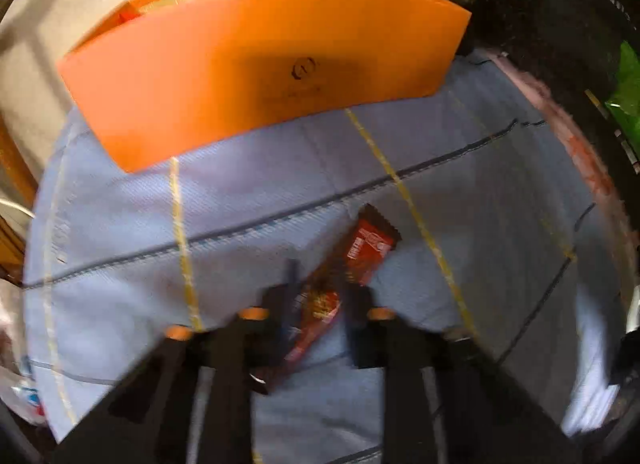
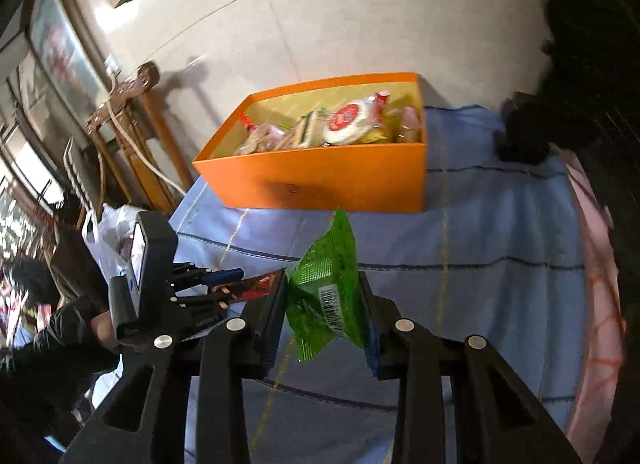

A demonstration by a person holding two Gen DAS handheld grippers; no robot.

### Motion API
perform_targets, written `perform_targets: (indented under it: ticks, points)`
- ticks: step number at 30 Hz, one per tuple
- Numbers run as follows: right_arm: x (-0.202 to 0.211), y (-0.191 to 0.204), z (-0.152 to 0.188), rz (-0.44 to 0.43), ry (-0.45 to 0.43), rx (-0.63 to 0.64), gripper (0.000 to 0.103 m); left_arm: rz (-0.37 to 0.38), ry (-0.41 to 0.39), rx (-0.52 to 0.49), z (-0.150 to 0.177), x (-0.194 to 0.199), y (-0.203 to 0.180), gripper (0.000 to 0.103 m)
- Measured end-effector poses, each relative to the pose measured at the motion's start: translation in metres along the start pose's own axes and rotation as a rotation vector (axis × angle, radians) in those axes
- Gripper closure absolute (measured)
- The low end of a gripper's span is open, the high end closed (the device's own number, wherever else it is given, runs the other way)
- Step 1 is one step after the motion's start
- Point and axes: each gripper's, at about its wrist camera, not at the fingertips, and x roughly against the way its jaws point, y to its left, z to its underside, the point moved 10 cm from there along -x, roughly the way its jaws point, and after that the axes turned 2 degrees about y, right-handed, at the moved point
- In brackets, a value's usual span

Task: Organize snacks
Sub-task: 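Grasp the brown chocolate bar with the left tool while the right grasps the green bag, then carry both snacks over the orange box and release them inside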

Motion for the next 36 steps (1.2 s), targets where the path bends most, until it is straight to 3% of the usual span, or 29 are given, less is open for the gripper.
perform_targets:
  ticks: [4,5,6,7,8,9,10,11,12,13,14,16,19,23,27,31,33,36]
  points:
    - [0.000,0.002,0.007,-0.028,0.007,-0.029,0.069,-0.037,0.002,-0.070,0.009,0.004,-0.010,0.103]
    - [0.000,0.004,0.009,-0.034,0.007,-0.032,0.069,-0.046,0.002,-0.089,0.010,0.004,-0.012,0.097]
    - [-0.001,0.005,0.012,-0.035,0.011,-0.029,0.069,-0.048,0.002,-0.106,0.012,0.007,-0.016,0.081]
    - [-0.002,0.007,0.015,-0.036,0.015,-0.029,0.069,-0.043,-0.004,-0.109,0.011,0.009,-0.018,0.023]
    - [-0.003,0.008,0.017,-0.040,0.021,-0.030,0.069,-0.045,-0.032,-0.112,0.010,0.013,-0.020,0.006]
    - [-0.004,0.009,0.018,-0.043,0.024,-0.032,0.069,-0.044,-0.099,-0.133,0.004,0.021,-0.023,0.005]
    - [-0.004,0.009,0.020,-0.048,0.025,-0.038,0.069,-0.037,-0.099,-0.171,0.003,0.020,-0.028,0.005]
    - [-0.004,0.009,0.020,-0.051,0.022,-0.047,0.069,-0.031,-0.068,-0.218,0.004,0.015,-0.033,0.013]
    - [-0.004,0.008,0.021,-0.047,0.023,-0.050,0.069,-0.036,-0.010,-0.278,0.007,0.002,-0.035,0.029]
    - [-0.004,0.008,0.021,-0.046,0.023,-0.051,0.069,-0.040,0.059,-0.308,0.012,-0.011,-0.034,0.057]
    - [-0.003,0.007,0.021,-0.046,0.021,-0.053,0.069,0.008,0.026,-0.275,0.004,-0.008,-0.033,0.063]
    - [-0.001,0.007,0.021,-0.049,0.015,-0.057,0.069,0.071,0.082,-0.238,0.004,-0.011,-0.031,0.077]
    - [0.006,0.002,0.021,-0.041,-0.001,-0.078,0.069,0.049,0.102,-0.212,0.007,-0.008,-0.030,0.079]
    - [0.013,0.000,0.017,-0.049,-0.012,-0.109,0.069,0.002,0.142,-0.078,0.008,0.002,-0.019,0.080]
    - [0.016,0.007,0.000,-0.038,-0.032,-0.102,0.069,-0.042,0.063,0.096,-0.016,0.059,-0.003,0.080]
    - [0.030,0.033,-0.055,-0.162,-0.144,-0.053,0.069,-0.072,-0.047,0.213,-0.061,0.125,0.017,0.080]
    - [0.032,0.038,-0.084,-0.149,-0.178,-0.028,0.069,-0.111,-0.104,0.235,-0.088,0.147,0.027,0.080]
    - [0.027,0.039,-0.122,-0.131,-0.197,-0.015,0.069,-0.106,-0.122,0.277,-0.117,0.162,0.040,0.080]
